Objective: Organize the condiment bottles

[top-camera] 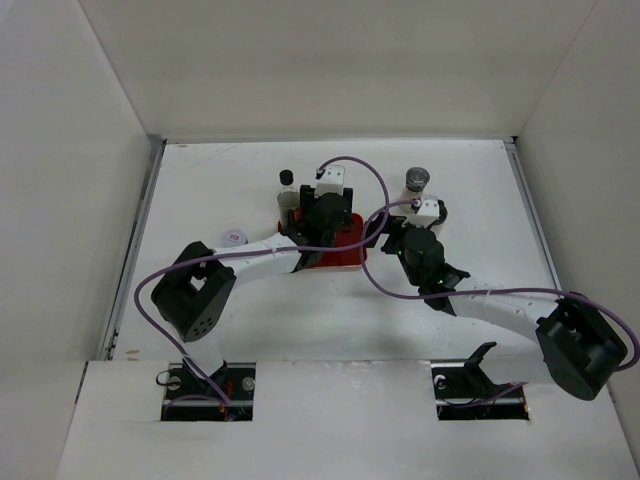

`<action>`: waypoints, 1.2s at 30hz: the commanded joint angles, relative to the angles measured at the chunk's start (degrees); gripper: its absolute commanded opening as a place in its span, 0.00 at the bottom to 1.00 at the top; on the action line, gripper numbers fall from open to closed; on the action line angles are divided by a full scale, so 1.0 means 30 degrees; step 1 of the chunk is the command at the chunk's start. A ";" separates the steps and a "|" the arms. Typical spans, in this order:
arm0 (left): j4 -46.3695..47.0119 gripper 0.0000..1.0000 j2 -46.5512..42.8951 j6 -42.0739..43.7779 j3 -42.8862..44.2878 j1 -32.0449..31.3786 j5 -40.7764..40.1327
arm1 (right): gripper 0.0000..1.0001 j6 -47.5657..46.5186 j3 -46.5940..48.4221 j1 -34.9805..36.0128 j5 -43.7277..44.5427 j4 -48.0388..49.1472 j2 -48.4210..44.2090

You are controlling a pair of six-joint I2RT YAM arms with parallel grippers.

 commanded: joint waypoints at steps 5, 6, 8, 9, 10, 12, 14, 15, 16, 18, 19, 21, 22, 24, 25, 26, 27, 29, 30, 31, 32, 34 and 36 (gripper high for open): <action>0.2653 0.43 -0.0239 0.0123 0.0706 0.0385 -0.0853 | 0.98 -0.0062 0.0023 -0.0035 -0.0042 0.1417 -0.0183; 0.2653 0.47 -0.0210 0.0123 0.0676 0.0356 -0.0999 | 0.98 -0.0062 -0.0006 -0.0035 -0.0042 0.1417 -0.0183; 0.2653 0.54 -0.0210 0.0123 0.0589 0.0297 -0.1292 | 0.98 -0.0062 -0.0006 -0.0035 -0.0042 0.1417 -0.0212; 0.2653 0.57 -0.0210 0.0123 0.0588 0.0268 -0.1380 | 0.98 -0.0062 -0.0006 -0.0035 -0.0042 0.1417 -0.0241; 0.2653 0.60 -0.0239 0.0123 0.0559 0.0239 -0.1468 | 0.98 -0.0062 -0.0006 -0.0035 -0.0042 0.1417 -0.0270; 0.2653 0.62 -0.0356 0.0123 0.0471 0.0238 -0.1527 | 0.99 -0.0062 -0.0006 -0.0035 -0.0042 0.1417 -0.0271; 0.2653 0.65 -0.0444 0.0152 0.0442 0.0238 -0.1731 | 0.99 -0.0062 -0.0006 -0.0035 -0.0042 0.1417 -0.0271; 0.2653 0.67 -0.0474 0.0181 0.0413 0.0209 -0.1849 | 0.99 -0.0062 -0.0006 -0.0035 -0.0042 0.1417 -0.0300; 0.2653 0.69 -0.0532 0.0239 0.0413 0.0180 -0.1908 | 0.99 -0.0062 -0.0006 -0.0035 -0.0042 0.1417 -0.0300; 0.2682 0.75 -0.0620 0.0327 0.0413 0.0151 -0.1879 | 0.99 -0.0062 -0.0006 -0.0006 -0.0042 0.1417 -0.0300; 0.2711 0.77 -0.0649 0.0357 0.0413 0.0151 -0.1879 | 0.99 -0.0062 -0.0006 -0.0006 -0.0042 0.1417 -0.0300; 0.2828 0.80 -0.0737 0.0415 0.0383 0.0092 -0.1850 | 0.99 -0.0062 -0.0006 -0.0006 -0.0042 0.1417 -0.0271; 0.2858 0.82 -0.0796 0.0445 0.0354 0.0063 -0.1850 | 0.99 -0.0062 -0.0006 -0.0006 -0.0042 0.1417 -0.0271; 0.2858 0.83 -0.0883 0.0474 0.0354 -0.0025 -0.1879 | 0.99 -0.0062 -0.0006 -0.0006 -0.0042 0.1417 -0.0329; 0.2858 0.84 -0.0942 0.0503 0.0354 -0.0054 -0.1850 | 0.99 -0.0062 -0.0006 -0.0006 -0.0042 0.1417 -0.0329; 0.2858 0.84 -0.1030 0.0533 0.0354 -0.0142 -0.1821 | 0.99 -0.0062 -0.0006 -0.0006 -0.0042 0.1417 -0.0329; 0.2858 0.84 -0.1175 0.0562 0.0354 -0.0229 -0.1792 | 0.99 -0.0062 -0.0006 -0.0006 -0.0042 0.1417 -0.0358; 0.2916 0.85 -0.1556 0.0649 0.0412 -0.0493 -0.1733 | 0.99 -0.0062 -0.0035 -0.0006 -0.0042 0.1417 -0.0388; 0.2975 0.86 -0.1761 0.0708 0.0442 -0.0639 -0.1733 | 0.99 -0.0062 -0.0035 -0.0006 -0.0013 0.1417 -0.0388; 0.3091 0.86 -0.2024 0.0767 0.0471 -0.0785 -0.1704 | 0.99 -0.0062 -0.0035 -0.0006 0.0016 0.1417 -0.0388; 0.3209 0.86 -0.2317 0.0854 0.0471 -0.0932 -0.1703 | 0.99 -0.0062 -0.0035 -0.0006 0.0046 0.1417 -0.0388; 0.3384 0.86 -0.2815 0.0972 0.0384 -0.1196 -0.1703 | 0.99 -0.0062 -0.0064 -0.0035 0.0046 0.1417 -0.0446; 0.3560 0.86 -0.3430 0.1060 0.0092 -0.1518 -0.1674 | 0.99 -0.0003 -0.0123 -0.0035 0.0075 0.1475 -0.0563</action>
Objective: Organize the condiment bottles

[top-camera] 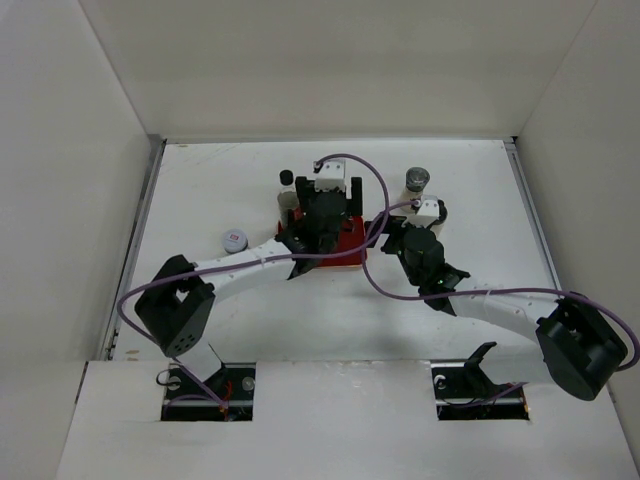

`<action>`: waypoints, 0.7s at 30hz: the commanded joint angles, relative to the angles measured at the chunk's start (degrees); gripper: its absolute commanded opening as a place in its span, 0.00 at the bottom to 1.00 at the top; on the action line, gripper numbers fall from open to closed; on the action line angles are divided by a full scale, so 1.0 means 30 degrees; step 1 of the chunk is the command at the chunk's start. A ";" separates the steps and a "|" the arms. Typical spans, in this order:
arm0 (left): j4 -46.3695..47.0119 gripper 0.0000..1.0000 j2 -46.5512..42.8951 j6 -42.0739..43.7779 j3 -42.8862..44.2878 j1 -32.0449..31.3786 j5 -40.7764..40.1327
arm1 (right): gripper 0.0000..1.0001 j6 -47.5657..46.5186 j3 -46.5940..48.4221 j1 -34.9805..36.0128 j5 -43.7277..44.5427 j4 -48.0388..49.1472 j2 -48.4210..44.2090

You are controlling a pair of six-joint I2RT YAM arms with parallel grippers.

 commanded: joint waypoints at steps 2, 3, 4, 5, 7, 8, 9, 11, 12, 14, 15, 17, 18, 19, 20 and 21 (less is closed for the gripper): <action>0.1587 0.86 -0.2565 0.0390 -0.0514 -0.0747 -0.0224 | 0.94 -0.0010 -0.0211 -0.0094 0.0133 0.1512 -0.0709; 0.1675 0.86 -0.3150 0.0361 -0.0982 -0.0981 -0.0224 | 0.91 -0.0010 -0.0269 -0.0094 0.0134 0.1542 -0.0797; 0.1820 0.85 -0.3881 0.0245 -0.1595 -0.1244 -0.0224 | 0.86 -0.0010 -0.0299 -0.0152 0.0134 0.1571 -0.0885; 0.2083 0.84 -0.4788 0.0185 -0.2356 -0.1624 -0.0282 | 0.78 -0.0010 -0.0328 -0.0153 0.0134 0.1513 -0.1031; 0.3076 0.81 -0.6837 0.0126 -0.4141 -0.2415 -0.0429 | 0.59 -0.0010 -0.0416 -0.0182 0.0134 0.1425 -0.1411; 0.3546 0.79 -0.7892 0.0126 -0.5079 -0.2767 -0.0429 | 0.50 0.0019 -0.0445 -0.0269 0.0105 0.1367 -0.1645; 0.3985 0.77 -0.8860 0.0126 -0.6045 -0.3089 -0.0429 | 0.45 0.0106 -0.0446 -0.0357 0.0017 0.1279 -0.1851; 0.4457 0.71 -1.0940 0.0097 -0.8067 -0.3531 -0.0458 | 0.37 0.0515 -0.0533 -0.0533 -0.0275 0.0753 -0.2845; 0.4459 0.69 -1.1558 0.0010 -0.8685 -0.3677 -0.0546 | 0.35 0.0691 -0.0562 -0.0650 -0.0450 0.0432 -0.3371; 0.4400 0.66 -1.3052 -0.0370 -1.0324 -0.3941 -0.1012 | 0.34 0.0751 -0.0476 -0.1030 -0.0744 -0.0213 -0.4252; 0.4371 0.65 -1.3581 -0.0691 -1.1028 -0.4029 -0.1276 | 0.36 0.0809 -0.0359 -0.1206 -0.0803 -0.0680 -0.4632; 0.4371 0.64 -1.4083 -0.1394 -1.2231 -0.4089 -0.1542 | 0.39 0.0810 0.0079 -0.1528 -0.0746 -0.1734 -0.5103; 0.4400 0.64 -1.4026 -0.1890 -1.2700 -0.4118 -0.1572 | 0.42 0.0694 0.0372 -0.1733 -0.0629 -0.2319 -0.5221; 0.4429 0.64 -1.3735 -0.2417 -1.2995 -0.4089 -0.1369 | 0.47 0.0606 0.0636 -0.1996 -0.0454 -0.2992 -0.5367; 0.4545 0.64 -1.3269 -0.2858 -1.3143 -0.4089 -0.1280 | 0.51 0.0605 0.0870 -0.2259 -0.0336 -0.3608 -0.5426; 0.4692 0.64 -1.2684 -0.3181 -1.3203 -0.4089 -0.1076 | 0.54 0.0605 0.1134 -0.2494 -0.0451 -0.4194 -0.5456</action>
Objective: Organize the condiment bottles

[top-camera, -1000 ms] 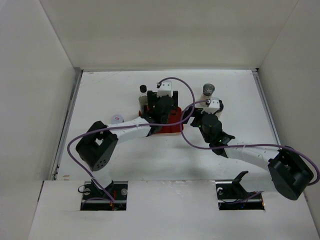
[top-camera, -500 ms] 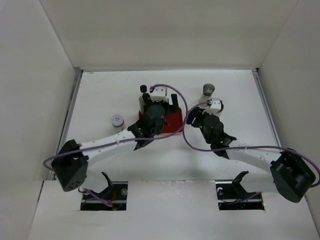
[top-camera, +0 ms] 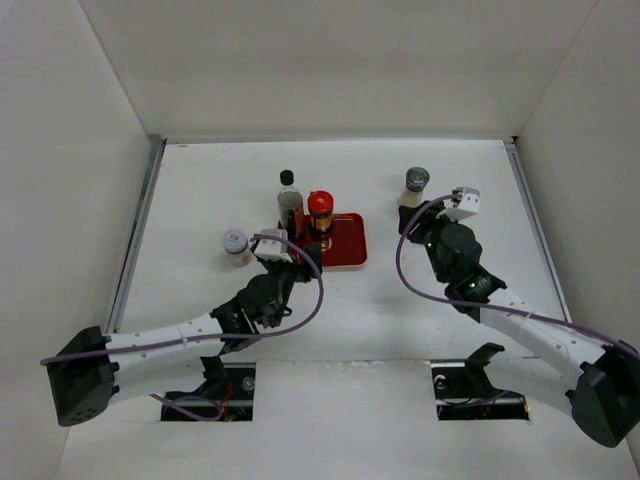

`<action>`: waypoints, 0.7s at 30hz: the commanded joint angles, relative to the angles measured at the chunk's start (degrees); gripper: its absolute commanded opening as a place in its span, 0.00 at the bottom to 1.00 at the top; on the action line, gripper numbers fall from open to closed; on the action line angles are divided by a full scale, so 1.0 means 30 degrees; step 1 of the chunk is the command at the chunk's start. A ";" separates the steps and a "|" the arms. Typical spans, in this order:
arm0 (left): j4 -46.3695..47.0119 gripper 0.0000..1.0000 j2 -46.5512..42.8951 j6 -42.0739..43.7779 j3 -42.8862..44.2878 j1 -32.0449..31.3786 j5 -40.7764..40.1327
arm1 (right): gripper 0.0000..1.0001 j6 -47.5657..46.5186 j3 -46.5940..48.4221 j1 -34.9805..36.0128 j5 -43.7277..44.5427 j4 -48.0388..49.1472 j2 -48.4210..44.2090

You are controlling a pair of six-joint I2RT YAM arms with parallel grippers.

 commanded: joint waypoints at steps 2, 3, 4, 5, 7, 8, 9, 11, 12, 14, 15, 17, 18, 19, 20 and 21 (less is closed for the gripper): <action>0.1480 0.64 0.1989 -0.1648 -0.0497 0.0027 0.0558 | 0.57 -0.0196 0.1719 -0.0639 -0.0640 -0.2860 -0.0044; 0.1860 0.64 0.2081 -0.1647 -0.0730 0.0086 0.0589 | 0.60 -0.0575 0.1896 -0.0378 -0.1283 -0.3067 0.0103; 0.2328 0.64 0.1763 -0.1647 -0.1109 0.0174 0.0532 | 0.62 -0.1014 0.1927 0.0147 -0.1928 -0.3127 0.0308; 0.2768 0.63 0.1005 -0.1618 -0.1577 0.0262 0.0444 | 0.61 -0.1221 0.1840 0.0790 -0.2398 -0.3128 0.0455; 0.3006 0.61 -0.1508 -0.1647 -0.2457 0.0467 -0.0051 | 0.58 -0.1339 0.1344 0.1875 -0.3423 -0.2721 0.0690; 0.2833 0.61 -0.2943 -0.1647 -0.2779 0.0468 -0.0519 | 0.58 -0.1456 0.1080 0.2403 -0.4269 -0.2080 0.0894; 0.2512 0.61 -0.4378 -0.1618 -0.2957 0.0497 -0.1220 | 0.57 -0.1602 0.0846 0.2959 -0.5380 -0.1232 0.1215; 0.1227 0.62 -0.6667 -0.1589 -0.2697 0.0497 -0.2655 | 0.56 -0.1750 0.0726 0.3956 -0.7316 0.0817 0.2296; 0.0466 0.64 -0.7490 -0.1589 -0.2260 0.0468 -0.3097 | 0.58 -0.1721 0.0958 0.4541 -0.8021 0.1697 0.3085; -0.1058 0.67 -0.8665 -0.1530 -0.1002 0.0468 -0.3569 | 0.61 -0.1663 0.1748 0.5510 -0.8700 0.3135 0.4901; -0.1588 0.69 -0.9047 -0.1530 -0.0329 0.0497 -0.3599 | 0.64 -0.1575 0.2709 0.5978 -0.8876 0.3663 0.6447; -0.2321 0.71 -0.9488 -0.1385 0.0814 0.0556 -0.3541 | 0.68 -0.1574 0.4553 0.6623 -0.9082 0.3874 0.8792; -0.2702 0.73 -0.9723 -0.1297 0.1430 0.0556 -0.3512 | 0.74 -0.1720 0.5724 0.6946 -0.8937 0.3758 1.0111; -0.3025 0.74 -0.9957 -0.1180 0.1987 0.0527 -0.3512 | 0.79 -0.1808 0.7012 0.7239 -0.8849 0.3467 1.1371; -0.3376 0.75 -1.0191 -0.0976 0.2573 0.0527 -0.3512 | 0.83 -0.1983 0.8301 0.7503 -0.8732 0.3000 1.2573; -0.3670 0.75 -1.0455 -0.0713 0.3101 0.0527 -0.3541 | 0.86 -0.2159 0.9532 0.7767 -0.8499 0.2328 1.3600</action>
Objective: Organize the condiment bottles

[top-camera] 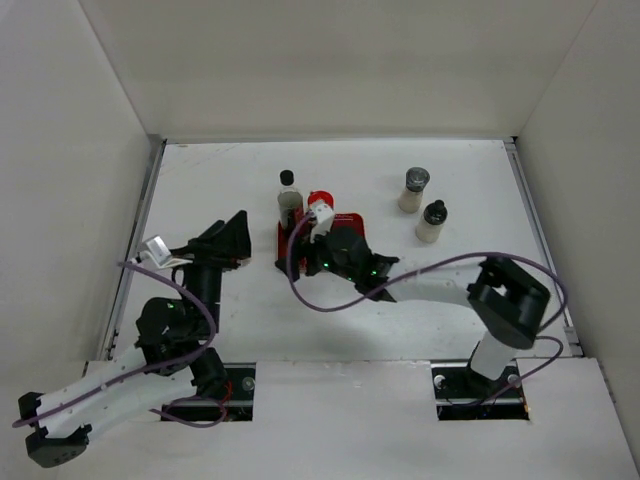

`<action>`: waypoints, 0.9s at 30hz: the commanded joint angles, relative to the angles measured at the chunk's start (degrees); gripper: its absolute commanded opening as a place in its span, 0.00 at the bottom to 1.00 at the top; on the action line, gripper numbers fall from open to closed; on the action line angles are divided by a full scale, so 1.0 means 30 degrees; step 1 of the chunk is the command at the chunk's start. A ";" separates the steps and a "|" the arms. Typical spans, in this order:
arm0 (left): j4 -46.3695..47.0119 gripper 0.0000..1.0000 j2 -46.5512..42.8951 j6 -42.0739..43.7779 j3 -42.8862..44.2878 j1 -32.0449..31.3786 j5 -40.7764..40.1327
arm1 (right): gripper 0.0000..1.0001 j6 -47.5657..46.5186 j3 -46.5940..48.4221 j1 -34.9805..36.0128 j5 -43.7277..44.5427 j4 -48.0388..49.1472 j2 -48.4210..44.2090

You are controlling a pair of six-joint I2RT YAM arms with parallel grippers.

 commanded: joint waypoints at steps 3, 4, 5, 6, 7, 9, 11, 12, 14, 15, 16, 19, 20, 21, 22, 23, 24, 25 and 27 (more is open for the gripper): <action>-0.1583 0.76 -0.1330 0.1237 0.2519 0.0294 -0.0466 | 0.93 -0.1104 0.6040 0.1455 0.1123 -0.0524 0.3999; -0.1583 0.76 -0.1477 0.1297 0.2578 0.0323 -0.0525 | 0.94 -0.1252 0.6803 0.1660 0.1622 -0.0935 0.4557; -0.1583 0.77 -0.1537 0.1326 0.2637 0.0324 -0.0526 | 0.96 -0.1341 0.7478 0.1807 0.2091 -0.1316 0.5114; -0.1583 0.77 -0.1508 0.1327 0.2637 0.0266 -0.0555 | 0.98 -0.1370 0.8093 0.1867 0.2589 -0.1668 0.5583; -0.1612 0.77 -0.1450 0.1327 0.2638 0.0236 -0.0671 | 1.00 -0.1400 0.8709 0.1867 0.3000 -0.2020 0.6052; -0.1642 0.78 -0.1333 0.1385 0.2667 0.0207 -0.0847 | 1.00 -0.1400 0.9852 0.1867 0.3675 -0.2723 0.6902; -0.1525 0.78 -0.1332 0.1385 0.2638 0.0294 -0.0761 | 1.00 -0.1458 1.1081 0.1867 0.3999 -0.3397 0.7752; -0.1467 0.78 -0.1332 0.1385 0.2609 0.0294 -0.0673 | 1.00 -0.1517 1.1523 0.1867 0.4058 -0.3603 0.8046; -0.1495 0.78 -0.1304 0.1385 0.2608 0.0207 -0.0672 | 1.00 -0.1809 1.2752 0.1896 0.4263 -0.3809 0.9041; -0.1611 0.78 -0.1245 0.1385 0.2608 0.0120 -0.0672 | 1.00 -0.1868 1.3135 0.1896 0.4467 -0.3868 0.9393; -0.1612 0.78 -0.1186 0.1385 0.2550 0.0061 -0.0672 | 1.00 -0.1869 1.3603 0.1925 0.4788 -0.3956 0.9774; -0.1554 0.78 -0.1098 0.1385 0.2228 -0.0115 -0.0643 | 1.00 -0.1869 1.4892 0.1926 0.5172 -0.4307 1.0741; -0.1496 0.78 -0.1098 0.1385 0.2169 -0.0203 -0.0643 | 1.00 -0.1869 1.5274 0.1897 0.5172 -0.4424 1.1063; -0.1437 0.79 -0.1127 0.1385 0.2111 -0.0320 -0.0614 | 1.00 -0.1898 1.5683 0.1896 0.5114 -0.4542 1.1386; -0.1379 0.79 -0.1127 0.1356 0.2081 -0.0408 -0.0555 | 1.00 -0.1956 1.6094 0.1896 0.5084 -0.4659 1.1708; -0.1349 0.79 -0.1127 0.1356 0.2081 -0.0467 -0.0497 | 1.00 -0.2102 1.6446 0.1896 0.5026 -0.4747 1.2030; -0.1349 0.79 -0.1069 0.1356 0.2081 -0.0554 -0.0467 | 1.00 -0.2248 1.6797 0.1896 0.4996 -0.4777 1.2352; -0.1349 0.79 -0.1011 0.1356 0.2081 -0.0613 -0.0409 | 1.00 -0.2366 1.7149 0.1896 0.5054 -0.4777 1.2646; -0.1349 0.79 -0.0952 0.1385 0.2023 -0.0643 -0.0408 | 1.00 -0.2454 1.7794 0.1896 0.5113 -0.4952 1.3173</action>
